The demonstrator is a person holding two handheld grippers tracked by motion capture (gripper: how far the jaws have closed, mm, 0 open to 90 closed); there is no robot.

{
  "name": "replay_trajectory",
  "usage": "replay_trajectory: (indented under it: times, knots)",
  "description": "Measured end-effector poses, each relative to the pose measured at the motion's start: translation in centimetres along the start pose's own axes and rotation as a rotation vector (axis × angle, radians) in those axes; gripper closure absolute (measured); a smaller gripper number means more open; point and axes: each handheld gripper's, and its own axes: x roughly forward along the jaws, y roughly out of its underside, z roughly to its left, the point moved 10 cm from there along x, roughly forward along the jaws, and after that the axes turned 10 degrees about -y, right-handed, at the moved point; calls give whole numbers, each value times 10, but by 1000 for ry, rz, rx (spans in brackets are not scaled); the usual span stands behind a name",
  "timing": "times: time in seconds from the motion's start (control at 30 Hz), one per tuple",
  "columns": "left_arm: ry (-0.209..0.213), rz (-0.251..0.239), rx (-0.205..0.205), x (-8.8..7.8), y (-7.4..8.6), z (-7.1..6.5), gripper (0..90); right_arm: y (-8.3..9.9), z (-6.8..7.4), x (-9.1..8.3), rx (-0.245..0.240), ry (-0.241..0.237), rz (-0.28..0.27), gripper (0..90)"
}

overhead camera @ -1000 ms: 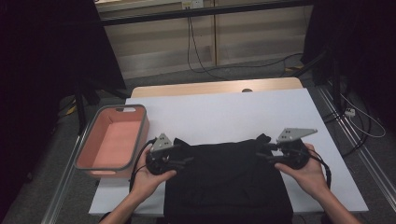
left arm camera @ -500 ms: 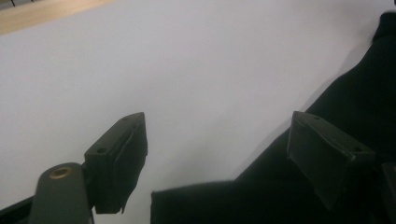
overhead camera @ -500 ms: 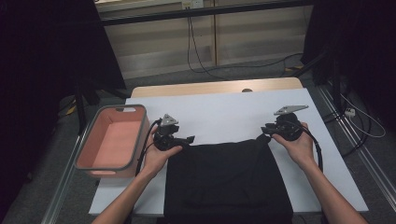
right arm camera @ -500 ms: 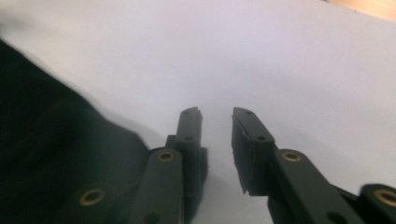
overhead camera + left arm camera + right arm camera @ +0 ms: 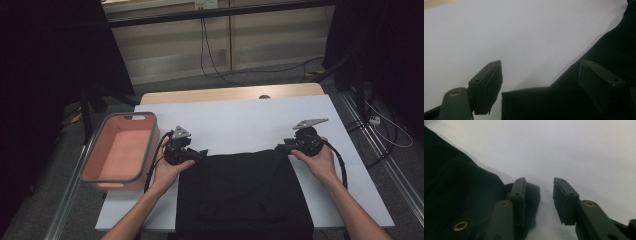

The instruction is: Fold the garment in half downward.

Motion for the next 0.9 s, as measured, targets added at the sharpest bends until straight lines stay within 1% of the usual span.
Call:
replay_trajectory:
  times: [0.07,0.1,0.13,0.17,0.23,0.27,0.3,0.37,0.43,0.53,0.63,0.67,0.73,0.77,0.8,0.83,0.87,0.9]
  knots:
    - [-2,1,-11,0,0,1,197,-6,2,-3,0,-3,-37,615]
    - [0,1,-13,1,1,2,197,-8,3,-3,-1,-12,-48,615]
    - [-3,0,-11,1,1,3,197,-8,4,-3,2,-20,-45,612]
    - [-8,-3,-18,1,1,3,198,-7,4,-2,-2,-24,-36,607]
    - [-10,-3,-14,1,1,4,197,-1,5,3,0,-34,-4,595]
    - [-24,-3,-15,1,1,5,197,2,4,6,1,-32,14,588]
    - [-6,-2,-15,0,1,4,198,3,4,9,2,-35,22,583]
    - [-5,4,-12,0,2,5,197,5,5,13,0,-35,39,569]
    - [-3,5,-12,0,2,5,198,7,6,15,5,-26,42,552]
    - [0,1,-16,0,2,4,198,8,7,14,-11,-21,61,556]
    - [-4,-1,-8,0,3,5,198,10,10,12,-13,-56,81,590]
    - [-3,-1,-9,0,3,5,198,11,13,12,-29,-66,96,602]
    - [-3,-2,-14,0,2,6,200,13,16,11,-41,-76,111,666]
    - [-2,-5,-15,0,2,7,200,13,16,11,-45,-77,112,684]
    - [-7,-7,-21,0,1,8,201,13,17,11,-43,-85,111,712]
    - [-9,-7,-21,0,1,9,203,13,18,11,-40,-95,112,763]
    - [-15,-14,-34,0,0,9,212,14,20,11,-43,-112,112,818]
    - [-18,-16,-36,0,0,10,219,14,22,11,-42,-122,112,833]
